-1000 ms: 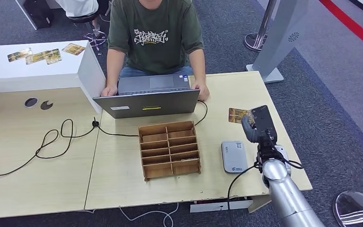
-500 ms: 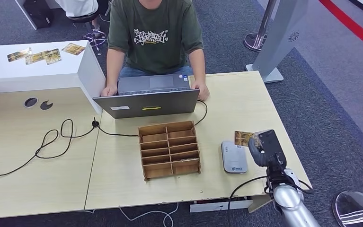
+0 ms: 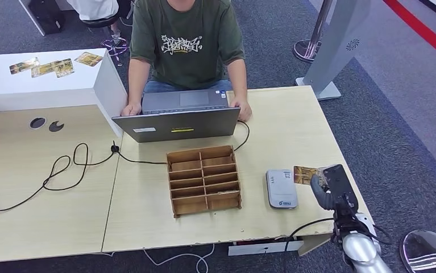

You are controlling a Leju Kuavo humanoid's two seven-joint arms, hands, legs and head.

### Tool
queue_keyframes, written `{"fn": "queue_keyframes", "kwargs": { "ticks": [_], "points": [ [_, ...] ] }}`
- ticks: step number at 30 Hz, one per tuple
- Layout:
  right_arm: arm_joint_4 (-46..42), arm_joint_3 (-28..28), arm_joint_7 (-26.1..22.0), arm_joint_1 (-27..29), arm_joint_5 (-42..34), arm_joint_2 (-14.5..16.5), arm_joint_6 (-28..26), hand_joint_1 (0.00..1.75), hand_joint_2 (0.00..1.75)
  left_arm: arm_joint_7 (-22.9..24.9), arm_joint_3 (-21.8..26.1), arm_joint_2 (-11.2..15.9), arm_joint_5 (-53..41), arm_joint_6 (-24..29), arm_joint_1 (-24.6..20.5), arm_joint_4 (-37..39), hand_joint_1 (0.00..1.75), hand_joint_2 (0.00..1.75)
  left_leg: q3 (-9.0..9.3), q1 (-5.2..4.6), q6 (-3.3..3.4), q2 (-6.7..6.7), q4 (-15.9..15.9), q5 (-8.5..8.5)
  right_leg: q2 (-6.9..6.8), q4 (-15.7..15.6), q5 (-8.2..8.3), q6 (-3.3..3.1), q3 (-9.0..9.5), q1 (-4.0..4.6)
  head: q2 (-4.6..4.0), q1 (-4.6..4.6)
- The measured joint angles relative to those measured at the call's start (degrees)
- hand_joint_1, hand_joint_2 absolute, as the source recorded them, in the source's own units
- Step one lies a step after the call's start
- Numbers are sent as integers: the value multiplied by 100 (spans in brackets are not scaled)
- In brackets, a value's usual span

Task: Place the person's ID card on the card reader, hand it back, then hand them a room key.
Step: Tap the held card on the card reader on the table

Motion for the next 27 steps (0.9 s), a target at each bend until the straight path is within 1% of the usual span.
{"fn": "queue_keyframes", "kwargs": {
  "ticks": [5, 10, 15, 20, 27],
  "points": [
    [68, 4, 67, -74, 1, -10, 158, 175, 175, 0, 0, 1, -53, -42, -1, 2, 0, 0, -1, 0, 0, 0, 0, 0, 0, 1, 0, 0, 0, 0, 1, 1],
    [347, 85, 238, -352, 78, -85, 476, 175, 175, 1, -1, 13, -128, -89, -2, 3, 0, 0, 0, 0, 0, 1, 0, 0, 0, 1, 1, 0, 1, 0, 0, 0],
    [706, 228, 348, -713, 94, -243, 775, 175, 175, 1, -1, 46, -184, -102, -2, 4, 0, 0, 0, -1, 0, 0, 0, 1, 0, 1, 1, 0, 1, 0, 1, 0],
    [938, 383, 524, -975, 178, -421, 840, 175, 175, 2, -1, 73, -234, -102, -2, 4, 0, 0, -1, -1, 0, 0, 0, 1, -1, 1, 1, 0, 1, 0, 1, -1],
    [1094, 539, 705, -1197, 276, -706, 920, 175, 175, 9, 1, 88, -285, -98, -2, 4, 0, 0, -2, -1, 1, -1, 0, 0, -1, 0, 1, 1, 1, 0, 0, 0]
  ]
}}
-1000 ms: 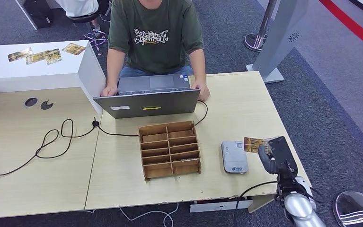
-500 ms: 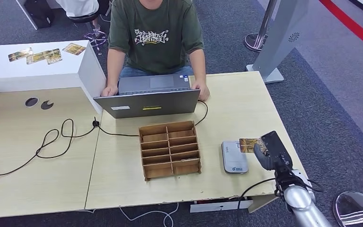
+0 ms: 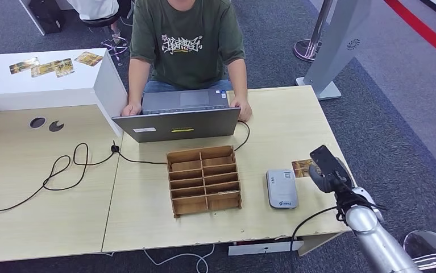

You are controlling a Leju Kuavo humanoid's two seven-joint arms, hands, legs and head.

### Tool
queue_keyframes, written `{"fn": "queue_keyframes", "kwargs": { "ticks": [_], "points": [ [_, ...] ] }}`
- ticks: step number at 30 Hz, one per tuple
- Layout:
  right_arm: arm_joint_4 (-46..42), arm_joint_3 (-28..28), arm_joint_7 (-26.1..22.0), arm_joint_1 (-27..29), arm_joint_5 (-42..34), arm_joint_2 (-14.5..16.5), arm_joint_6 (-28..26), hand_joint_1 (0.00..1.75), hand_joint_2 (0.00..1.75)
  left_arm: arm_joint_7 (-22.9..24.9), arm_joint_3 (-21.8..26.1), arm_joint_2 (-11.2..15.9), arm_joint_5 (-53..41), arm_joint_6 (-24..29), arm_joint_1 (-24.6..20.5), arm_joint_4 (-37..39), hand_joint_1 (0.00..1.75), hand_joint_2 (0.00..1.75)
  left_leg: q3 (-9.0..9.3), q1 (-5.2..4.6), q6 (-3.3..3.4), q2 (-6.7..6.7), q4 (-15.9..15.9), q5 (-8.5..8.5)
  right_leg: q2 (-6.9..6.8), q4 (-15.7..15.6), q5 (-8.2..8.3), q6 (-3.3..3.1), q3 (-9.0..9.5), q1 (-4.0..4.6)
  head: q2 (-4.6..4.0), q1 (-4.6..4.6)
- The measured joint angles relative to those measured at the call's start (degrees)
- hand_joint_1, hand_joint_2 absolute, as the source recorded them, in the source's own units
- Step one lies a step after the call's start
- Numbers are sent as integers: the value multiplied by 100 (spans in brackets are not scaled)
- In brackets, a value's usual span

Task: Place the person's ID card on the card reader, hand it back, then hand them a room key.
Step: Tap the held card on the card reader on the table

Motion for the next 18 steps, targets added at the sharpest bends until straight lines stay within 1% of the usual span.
{"fn": "queue_keyframes", "kwargs": {
  "ticks": [5, 12, 18],
  "points": [
    [49, 74, 51, -88, 7, -126, 68, 175, 175, 27, 0, 14, -34, 2, -1, 0, 0, 0, 1, 0, 0, 1, 0, 0, 0, 0, 0, 0, 0, 0, 0, -1],
    [98, 194, 43, -124, -49, -154, 197, 175, 175, 57, 2, 32, -36, 11, -1, 0, 0, 0, 1, 1, 0, 0, 0, 0, 0, 1, 0, 0, 0, 0, -1, -1],
    [-27, 285, -27, -45, -63, -132, 16, 175, 175, 57, 89, 26, -17, 17, 0, 0, 0, 0, 0, 1, 0, 0, 0, 0, 0, 0, 0, 0, 0, 0, 0, 0]
  ]
}}
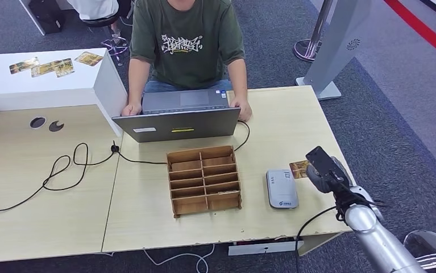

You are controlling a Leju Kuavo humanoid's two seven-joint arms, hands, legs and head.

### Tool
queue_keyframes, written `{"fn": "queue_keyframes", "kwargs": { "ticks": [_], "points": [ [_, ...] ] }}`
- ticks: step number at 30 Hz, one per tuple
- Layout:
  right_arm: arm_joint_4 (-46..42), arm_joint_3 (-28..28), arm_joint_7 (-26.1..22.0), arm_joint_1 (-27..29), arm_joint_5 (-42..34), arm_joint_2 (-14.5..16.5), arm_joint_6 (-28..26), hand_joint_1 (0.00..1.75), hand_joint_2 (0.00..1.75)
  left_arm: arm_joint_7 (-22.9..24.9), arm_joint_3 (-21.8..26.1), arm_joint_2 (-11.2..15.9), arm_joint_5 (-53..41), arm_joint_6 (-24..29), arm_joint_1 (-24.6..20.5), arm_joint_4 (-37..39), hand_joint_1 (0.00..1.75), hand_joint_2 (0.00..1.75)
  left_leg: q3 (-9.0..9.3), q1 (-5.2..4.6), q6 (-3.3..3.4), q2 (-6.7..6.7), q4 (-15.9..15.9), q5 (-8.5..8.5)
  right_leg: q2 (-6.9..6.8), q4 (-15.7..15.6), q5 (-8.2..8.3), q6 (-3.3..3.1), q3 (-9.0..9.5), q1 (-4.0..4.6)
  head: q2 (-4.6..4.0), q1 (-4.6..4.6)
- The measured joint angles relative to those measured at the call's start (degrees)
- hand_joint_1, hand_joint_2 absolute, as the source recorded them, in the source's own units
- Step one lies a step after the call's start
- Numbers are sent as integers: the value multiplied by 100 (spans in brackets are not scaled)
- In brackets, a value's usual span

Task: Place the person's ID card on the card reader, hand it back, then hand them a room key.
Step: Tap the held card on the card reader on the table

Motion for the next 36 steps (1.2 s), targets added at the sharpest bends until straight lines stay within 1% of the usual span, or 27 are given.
{"fn": "queue_keyframes", "kwargs": {
  "ticks": [11, 20, 27, 31, 36],
  "points": [
    [-573, 176, -47, 296, 46, 43, -243, 175, 175, -22, 13, -35, 6, -4, 1, 0, 0, 0, 1, 0, 0, 1, 0, 0, 0, 0, 0, 1, 0, 0, -1, 0],
    [-915, 211, 21, 489, 104, 26, -223, 175, 175, -62, 69, -54, -3, -4, 12, 3, 0, 0, 0, 0, 0, 1, 0, 0, 0, 0, 0, 1, 0, 0, 0, -1],
    [-869, 327, 54, 455, 62, 26, -29, 175, 175, -62, 112, -58, -67, -14, 12, 4, 0, 0, -1, 0, 1, 1, 0, 0, 0, 0, 0, 1, 0, 0, 0, 0],
    [-637, 414, 100, 313, 7, 26, 100, 175, 175, -61, 113, -55, -119, -19, 11, 4, 0, 0, 0, 0, 0, 0, 0, 0, 0, 0, 0, 0, 0, 0, 1, 0],
    [-366, 477, 128, 214, -16, 26, 125, 175, 175, -59, 114, -45, -142, -20, 12, 4, 0, 0, -1, 0, 0, -1, 0, 0, -1, 0, 0, 0, 0, 0, 1, 0]
  ]
}}
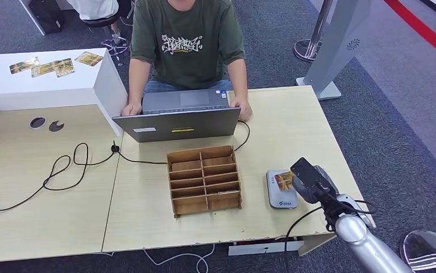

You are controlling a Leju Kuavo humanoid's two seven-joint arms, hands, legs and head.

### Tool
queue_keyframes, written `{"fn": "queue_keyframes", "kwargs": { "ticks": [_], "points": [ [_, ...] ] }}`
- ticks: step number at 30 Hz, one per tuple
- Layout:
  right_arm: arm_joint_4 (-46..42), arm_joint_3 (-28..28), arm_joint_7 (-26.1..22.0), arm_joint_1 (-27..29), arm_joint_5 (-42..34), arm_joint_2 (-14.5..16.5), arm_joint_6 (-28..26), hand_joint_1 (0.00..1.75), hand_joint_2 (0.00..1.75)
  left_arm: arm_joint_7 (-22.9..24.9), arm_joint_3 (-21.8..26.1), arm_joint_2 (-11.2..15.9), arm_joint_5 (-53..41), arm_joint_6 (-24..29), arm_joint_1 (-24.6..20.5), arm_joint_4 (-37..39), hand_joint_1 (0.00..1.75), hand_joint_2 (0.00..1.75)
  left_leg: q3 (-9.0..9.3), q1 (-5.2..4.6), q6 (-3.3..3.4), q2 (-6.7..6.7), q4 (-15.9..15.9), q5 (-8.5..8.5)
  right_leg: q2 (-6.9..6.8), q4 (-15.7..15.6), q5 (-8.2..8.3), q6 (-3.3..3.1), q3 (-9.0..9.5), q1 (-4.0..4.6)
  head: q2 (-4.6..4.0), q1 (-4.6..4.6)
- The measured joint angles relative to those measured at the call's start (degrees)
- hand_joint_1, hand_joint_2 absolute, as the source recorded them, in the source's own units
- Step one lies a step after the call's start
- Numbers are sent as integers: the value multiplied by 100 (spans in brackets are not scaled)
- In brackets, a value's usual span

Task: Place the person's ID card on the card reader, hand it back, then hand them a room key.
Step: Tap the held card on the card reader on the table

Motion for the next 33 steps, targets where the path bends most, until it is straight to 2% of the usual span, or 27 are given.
{"fn": "queue_keyframes", "kwargs": {
  "ticks": [18, 26, 33],
  "points": [
    [449, 239, 106, -279, 63, 24, 227, 175, 175, 68, 1, 19, -43, 15, -1, 0, 0, 0, 2, 0, 0, 2, 0, 0, 1, 0, 0, 0, 1, 0, 0, 0],
    [836, 500, 183, -682, 148, 27, 560, 175, 175, 113, 2, 55, -103, 23, -5, 0, 0, 0, 4, 1, 0, 3, 0, 0, 2, 0, 0, 0, 1, 0, 0, 0],
    [1256, 813, 166, -1059, 213, 64, 602, 175, 175, 162, 3, 88, -125, 56, -8, -2, 0, 0, 5, 1, -1, 3, 0, 1, 2, 2, 0, -1, 2, 0, 0, 0]
  ]
}}
